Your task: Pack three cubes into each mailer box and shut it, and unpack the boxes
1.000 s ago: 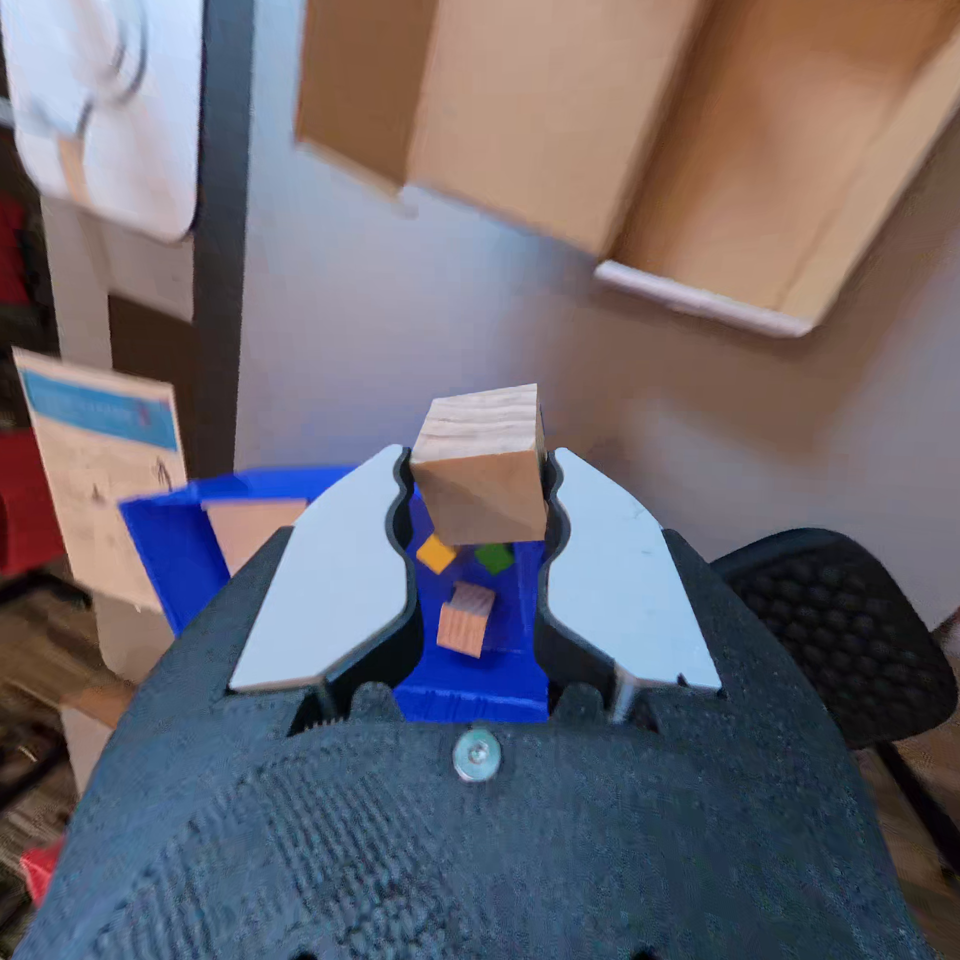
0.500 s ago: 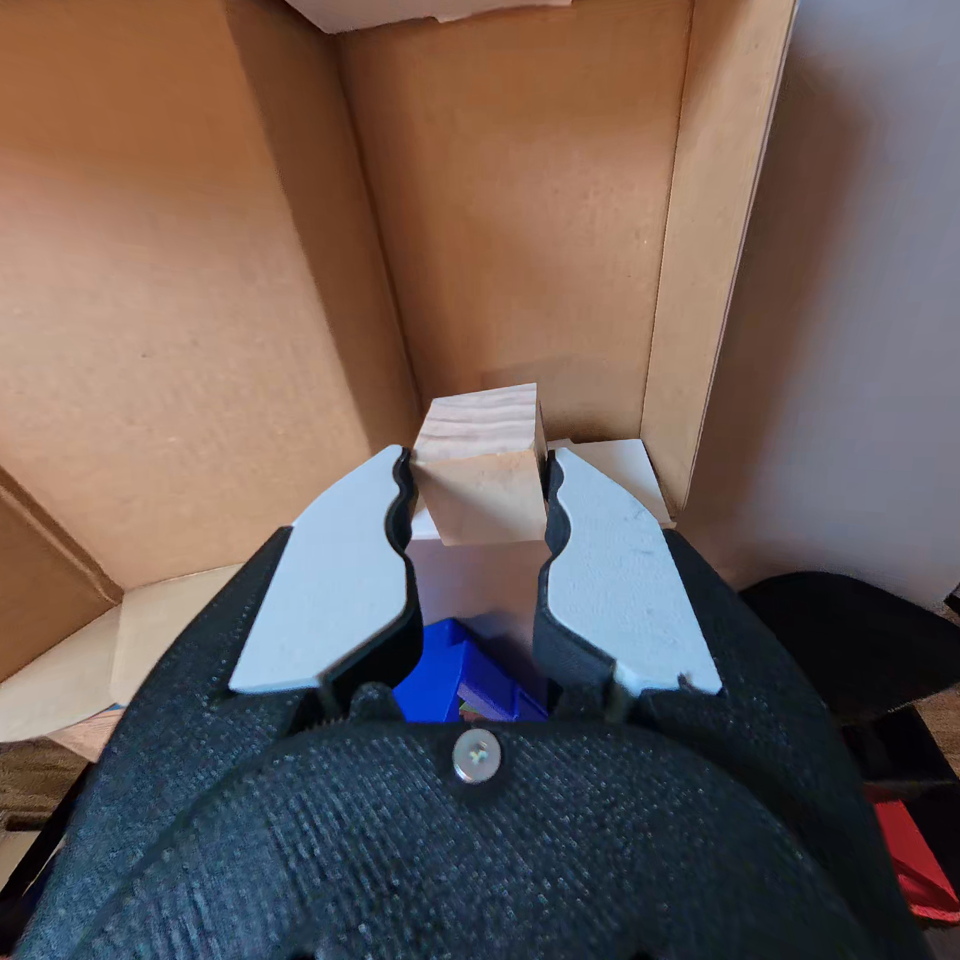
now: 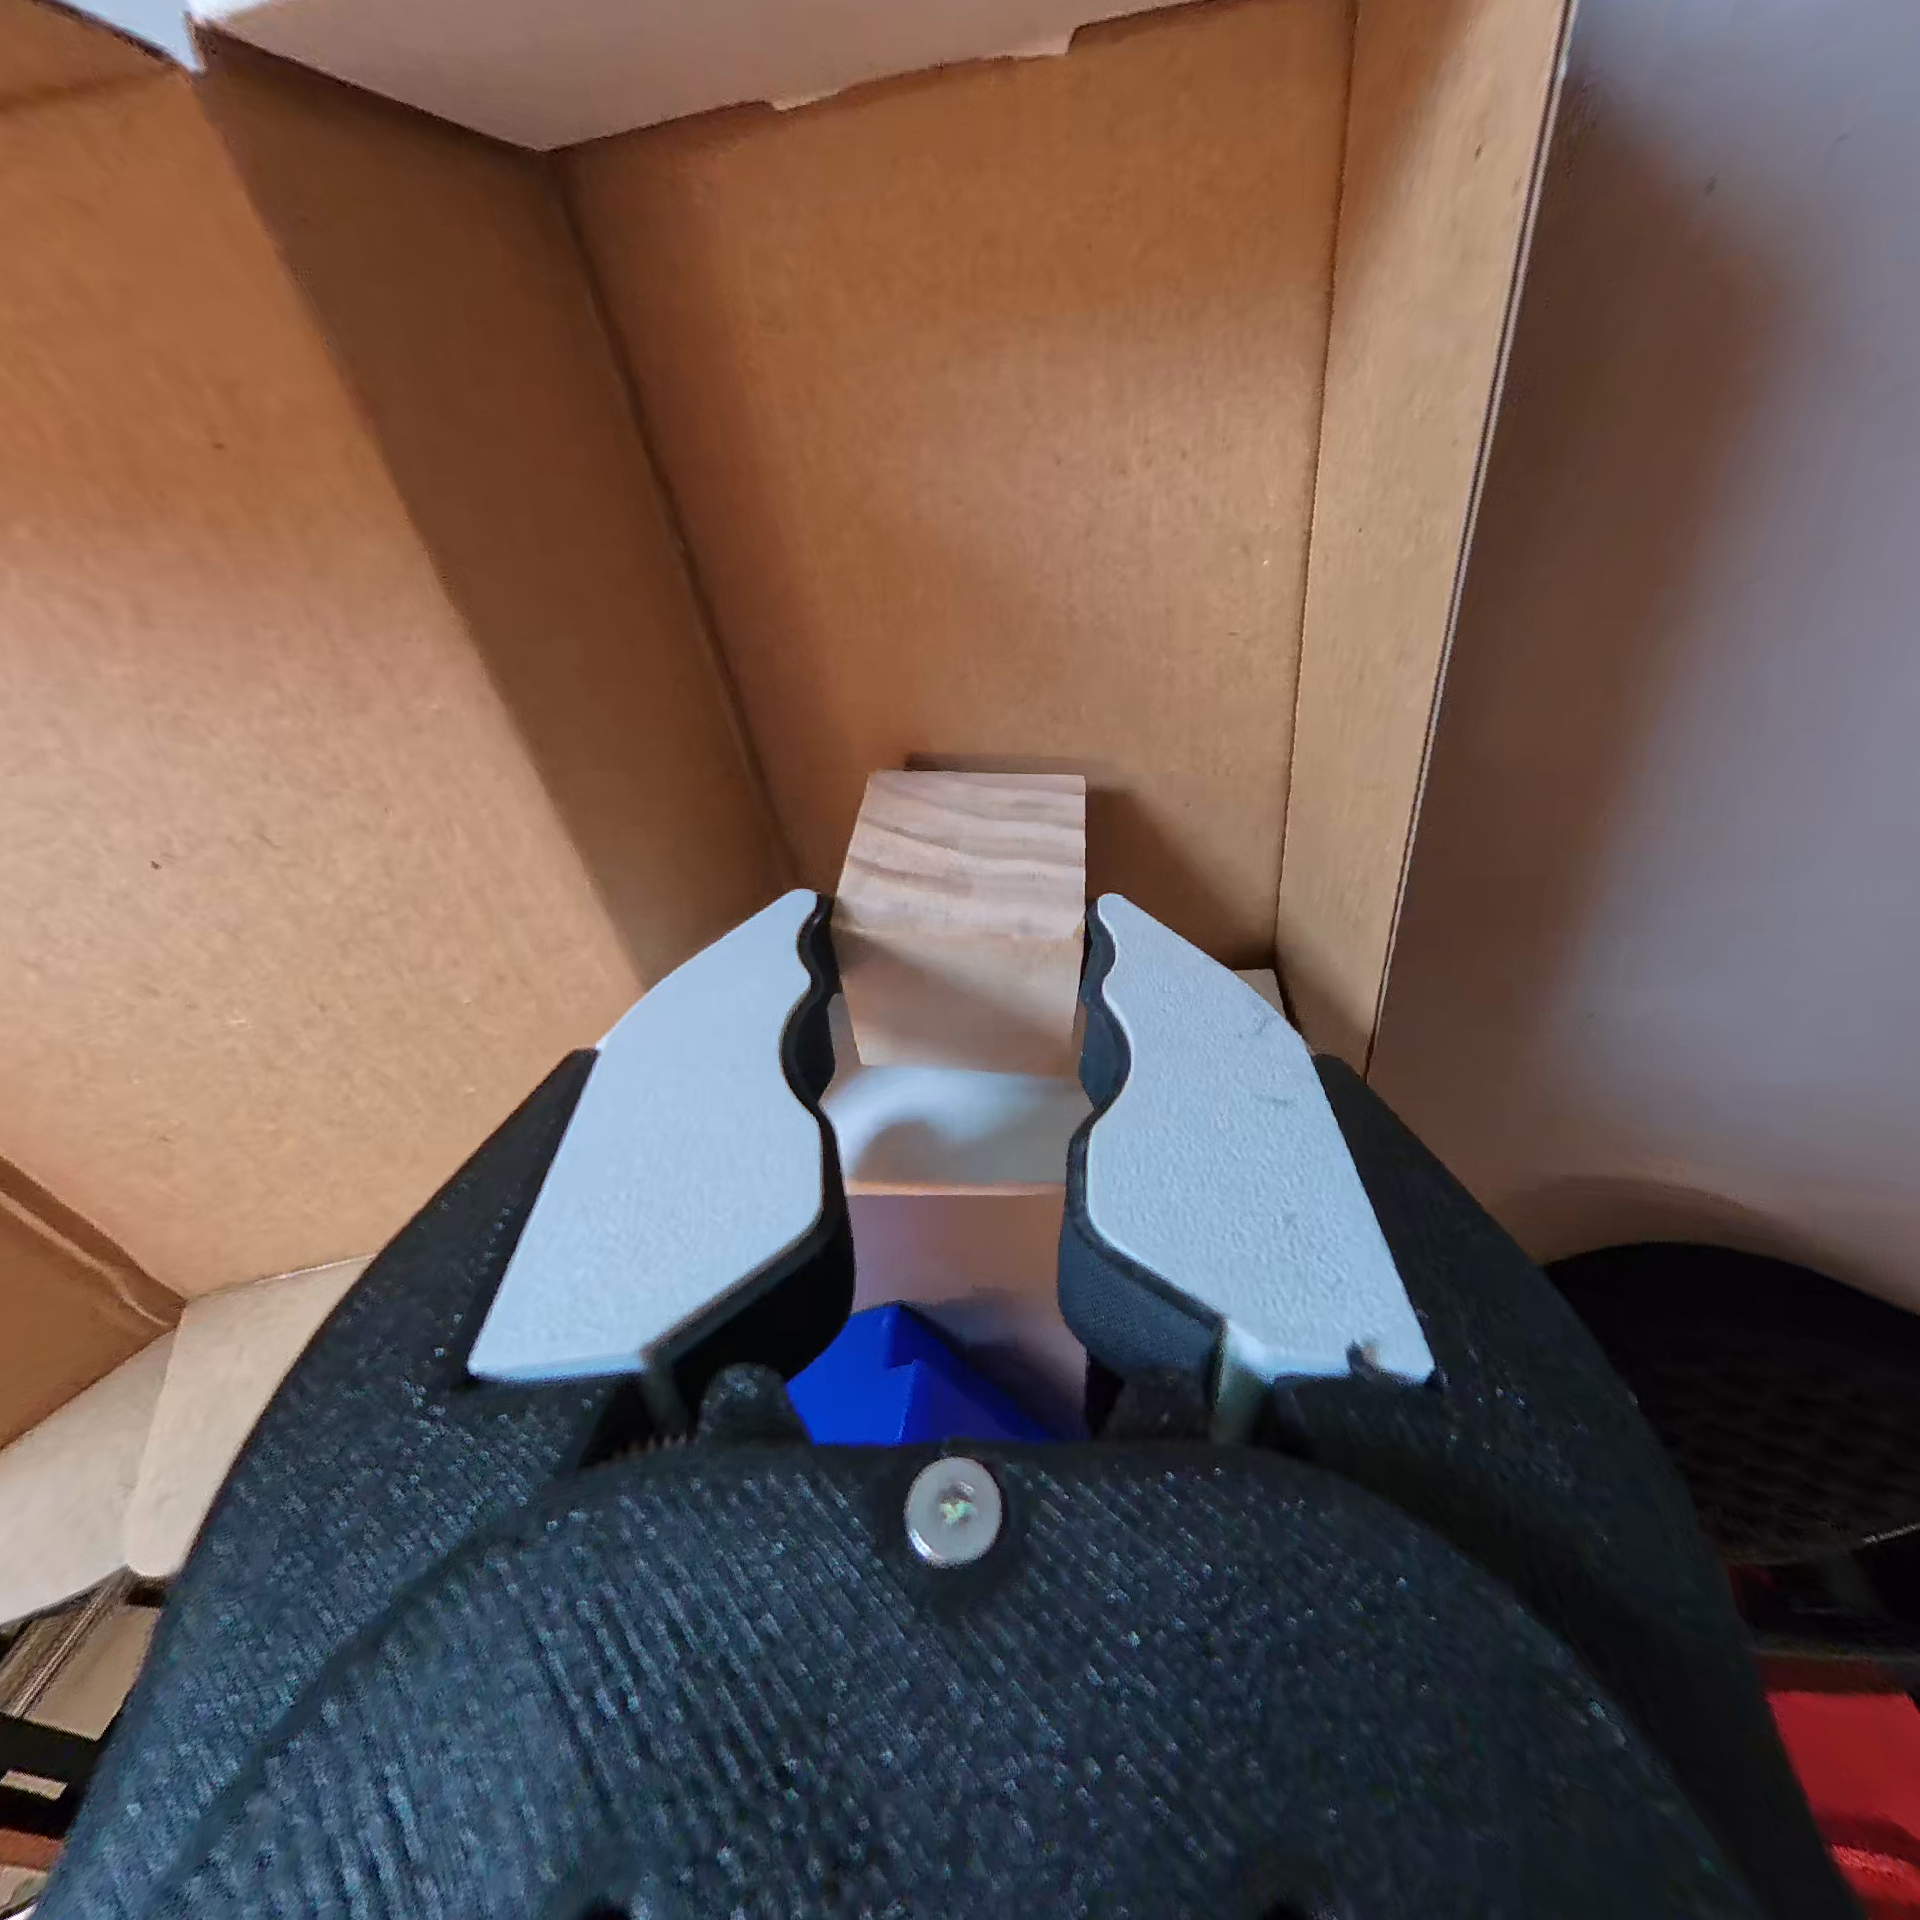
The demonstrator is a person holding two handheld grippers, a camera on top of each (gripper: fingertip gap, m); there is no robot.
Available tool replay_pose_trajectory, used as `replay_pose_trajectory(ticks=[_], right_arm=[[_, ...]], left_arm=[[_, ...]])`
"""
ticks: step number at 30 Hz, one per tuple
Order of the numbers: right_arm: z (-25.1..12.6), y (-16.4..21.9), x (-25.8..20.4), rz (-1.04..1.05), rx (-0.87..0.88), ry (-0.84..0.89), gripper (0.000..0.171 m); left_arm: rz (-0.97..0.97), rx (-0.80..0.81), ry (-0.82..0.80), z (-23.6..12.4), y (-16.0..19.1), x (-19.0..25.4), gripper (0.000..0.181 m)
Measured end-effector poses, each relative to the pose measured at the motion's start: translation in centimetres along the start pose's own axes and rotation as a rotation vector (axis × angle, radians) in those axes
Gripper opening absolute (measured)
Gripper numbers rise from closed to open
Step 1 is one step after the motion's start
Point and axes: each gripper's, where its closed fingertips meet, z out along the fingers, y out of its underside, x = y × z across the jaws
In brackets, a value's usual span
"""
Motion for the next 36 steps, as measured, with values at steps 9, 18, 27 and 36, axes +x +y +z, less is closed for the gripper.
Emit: replay_pose_trajectory(ticks=[9, 18, 27, 36], right_arm=[[-0.2, -0.2, 0.2, -0.008, 0.012, 0.014, 0.011], [-1.0, -0.8, 2.8, 0.121, 0.063, 0.113, 0.03], [-1.1, -1.3, 2.9, 0.158, 0.09, 0.152, 0.037], [0.1, -0.4, 1.2, 0.118, 0.034, 0.097, 0.034]], left_arm=[[-0.039, 0.102, -0.023, -1.3, -1.6, -0.5, 0.047], [-0.248, 0.698, -0.257, -12.8, -0.3, -3.7, 0.052], [-0.729, 0.768, -0.435, -16.3, 18.4, -8.1, 0.064], [-0.779, 0.396, -0.172, -5.5, 29.7, -4.9, 0.053]])
